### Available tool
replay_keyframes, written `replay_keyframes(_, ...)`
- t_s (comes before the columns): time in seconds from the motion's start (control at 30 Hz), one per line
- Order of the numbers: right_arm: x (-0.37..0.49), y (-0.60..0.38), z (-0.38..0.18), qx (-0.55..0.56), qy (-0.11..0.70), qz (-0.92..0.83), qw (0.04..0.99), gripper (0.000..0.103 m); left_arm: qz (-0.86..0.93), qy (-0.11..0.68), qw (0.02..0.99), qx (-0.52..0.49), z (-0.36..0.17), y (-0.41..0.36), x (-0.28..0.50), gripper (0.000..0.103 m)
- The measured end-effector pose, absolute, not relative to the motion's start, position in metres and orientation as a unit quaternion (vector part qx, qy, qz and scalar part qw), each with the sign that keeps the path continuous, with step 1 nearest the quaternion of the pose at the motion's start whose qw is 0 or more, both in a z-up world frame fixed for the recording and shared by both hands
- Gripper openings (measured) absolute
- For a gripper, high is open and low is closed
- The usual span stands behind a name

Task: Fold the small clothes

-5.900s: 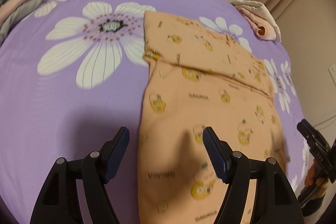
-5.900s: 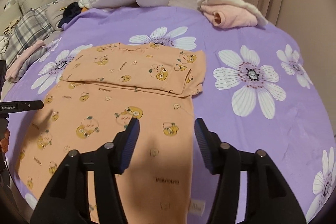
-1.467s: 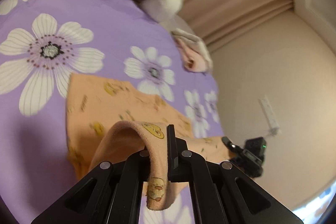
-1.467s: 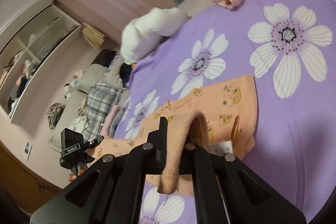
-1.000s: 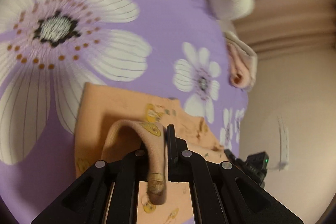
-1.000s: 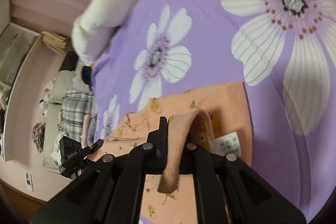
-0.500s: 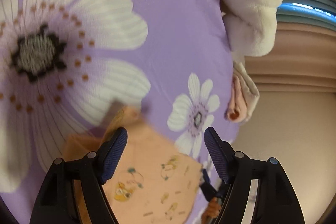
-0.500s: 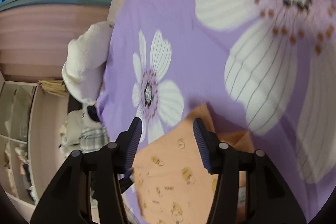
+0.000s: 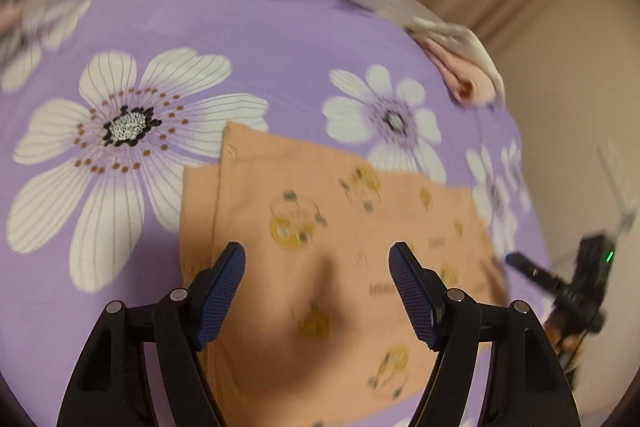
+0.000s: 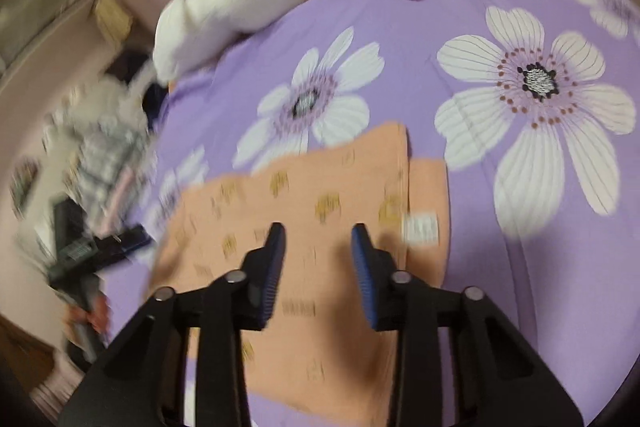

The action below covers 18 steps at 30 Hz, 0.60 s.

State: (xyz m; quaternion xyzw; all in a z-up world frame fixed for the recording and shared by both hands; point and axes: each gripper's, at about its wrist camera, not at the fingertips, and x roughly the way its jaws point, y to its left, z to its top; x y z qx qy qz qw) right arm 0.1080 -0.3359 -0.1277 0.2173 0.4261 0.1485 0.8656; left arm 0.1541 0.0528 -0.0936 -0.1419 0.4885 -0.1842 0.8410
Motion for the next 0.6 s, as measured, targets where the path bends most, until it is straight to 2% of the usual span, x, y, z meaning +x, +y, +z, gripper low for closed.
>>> replay_keyframes(0.07, 0.096, -0.317, -0.129, 0.170, 0.431, 0.134, 0.876, 0.025, -0.183, 0.475, 0.854, -0.105, -0.093, 0.046, 0.136, 0.065)
replay_keyframes(0.17, 0.076, -0.294, -0.137, 0.092, 0.435, 0.104, 0.890, 0.024, -0.188, 0.473, 0.857, -0.078, -0.102, 0.037, 0.117, 0.058)
replay_keyframes(0.4, 0.057, -0.278, -0.155, 0.010, 0.445, 0.063, 0.893, 0.021, -0.178, 0.503, 0.844, -0.064, -0.133, 0.033, 0.094, 0.058)
replay_keyframes(0.6, 0.042, -0.274, -0.158, -0.001, 0.455, 0.059, 0.888, 0.022, -0.180, 0.495, 0.846, -0.081, -0.123, 0.047, 0.069, 0.058)
